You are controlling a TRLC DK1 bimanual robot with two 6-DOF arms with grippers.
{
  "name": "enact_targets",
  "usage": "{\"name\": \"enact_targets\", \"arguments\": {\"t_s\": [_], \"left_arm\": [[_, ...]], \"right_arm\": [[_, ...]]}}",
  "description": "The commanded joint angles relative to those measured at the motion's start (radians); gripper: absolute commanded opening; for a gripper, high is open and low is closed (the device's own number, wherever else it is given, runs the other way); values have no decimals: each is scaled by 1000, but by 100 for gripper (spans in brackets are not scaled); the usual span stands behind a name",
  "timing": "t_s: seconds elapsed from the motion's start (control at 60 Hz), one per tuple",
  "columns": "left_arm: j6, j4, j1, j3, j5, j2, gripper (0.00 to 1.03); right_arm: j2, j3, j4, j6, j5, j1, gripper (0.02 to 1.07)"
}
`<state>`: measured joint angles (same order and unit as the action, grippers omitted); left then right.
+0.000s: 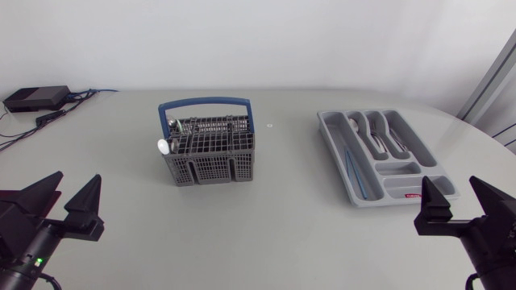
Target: Unload the cutlery basket into the drawer organizer.
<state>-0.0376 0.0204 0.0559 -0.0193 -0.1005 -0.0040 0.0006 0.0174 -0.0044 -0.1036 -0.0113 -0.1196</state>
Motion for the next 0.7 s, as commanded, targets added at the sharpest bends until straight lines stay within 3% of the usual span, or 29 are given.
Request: {"name": "enact_targets", "arguments": {"t_s": [0.0,0.55,0.683], "left_arm": [[-13,9,-7,22,-7,-10,99],[-16,21,-5,22,-7,-11,99],[-15,23,-7,-41,-7,-11,99]], "right_arm": [[-5,-17,-3,25,4,6,104],[-7,-17,-5,21,4,20,104],[-8,-13,3,18,4,29,103]]}}
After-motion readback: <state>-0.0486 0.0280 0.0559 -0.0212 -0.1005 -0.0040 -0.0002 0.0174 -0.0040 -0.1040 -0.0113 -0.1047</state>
